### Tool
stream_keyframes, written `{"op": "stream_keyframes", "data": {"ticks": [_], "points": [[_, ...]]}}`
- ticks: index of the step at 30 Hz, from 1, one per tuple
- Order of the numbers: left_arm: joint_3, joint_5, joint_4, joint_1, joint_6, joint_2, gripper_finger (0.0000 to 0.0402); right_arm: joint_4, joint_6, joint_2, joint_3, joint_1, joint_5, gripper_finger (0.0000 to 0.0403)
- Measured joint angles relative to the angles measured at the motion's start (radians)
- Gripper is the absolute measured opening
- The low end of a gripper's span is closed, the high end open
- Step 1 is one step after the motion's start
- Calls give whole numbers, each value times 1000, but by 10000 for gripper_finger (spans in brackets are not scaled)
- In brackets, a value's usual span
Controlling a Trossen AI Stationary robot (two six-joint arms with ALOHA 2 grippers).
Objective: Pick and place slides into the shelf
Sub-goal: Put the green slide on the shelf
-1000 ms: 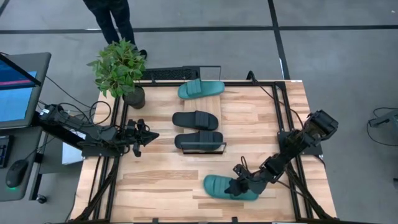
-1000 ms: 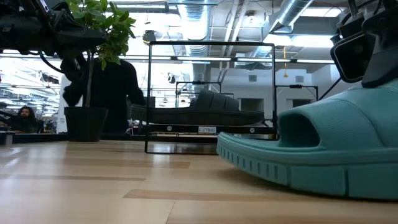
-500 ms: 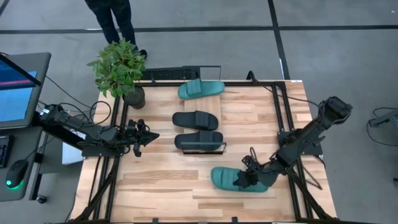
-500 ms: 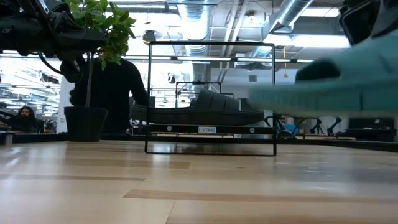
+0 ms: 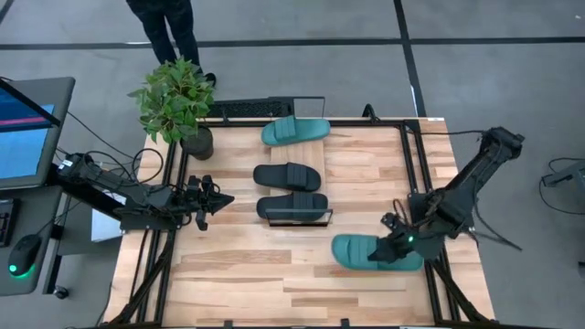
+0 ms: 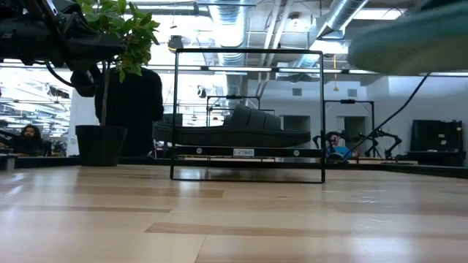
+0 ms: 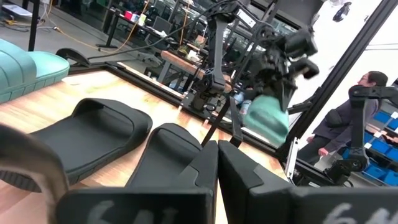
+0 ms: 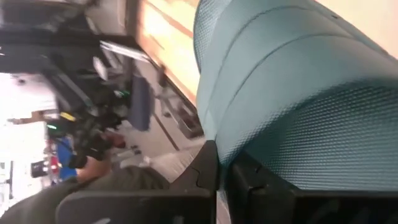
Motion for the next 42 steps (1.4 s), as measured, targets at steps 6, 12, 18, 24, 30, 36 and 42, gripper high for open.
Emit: {"op": "stream_keyframes", "data": {"ticks": [6,12,18,24,30,36,42], "points": [[0,0,14,0,0,0,0,-54,-149,-104,30,-81,62,0],[0,0,32,0,0,0,0,-134,-305,-186,68,-243,-23,0],[0,0,31,0,-14,-1,0,-213,-476,-247,99,-510,-215,0],[0,0,29,0,-14,0,0,-241,-695,-227,142,-862,-499,0],[0,1,22,0,-13,0,0,-240,-928,-94,208,-1162,-768,0],[0,1,20,0,-13,0,0,-234,-1137,119,326,-1325,-937,0],[0,2,19,0,-13,0,0,-234,-1288,344,486,-1398,-1024,0]]}}
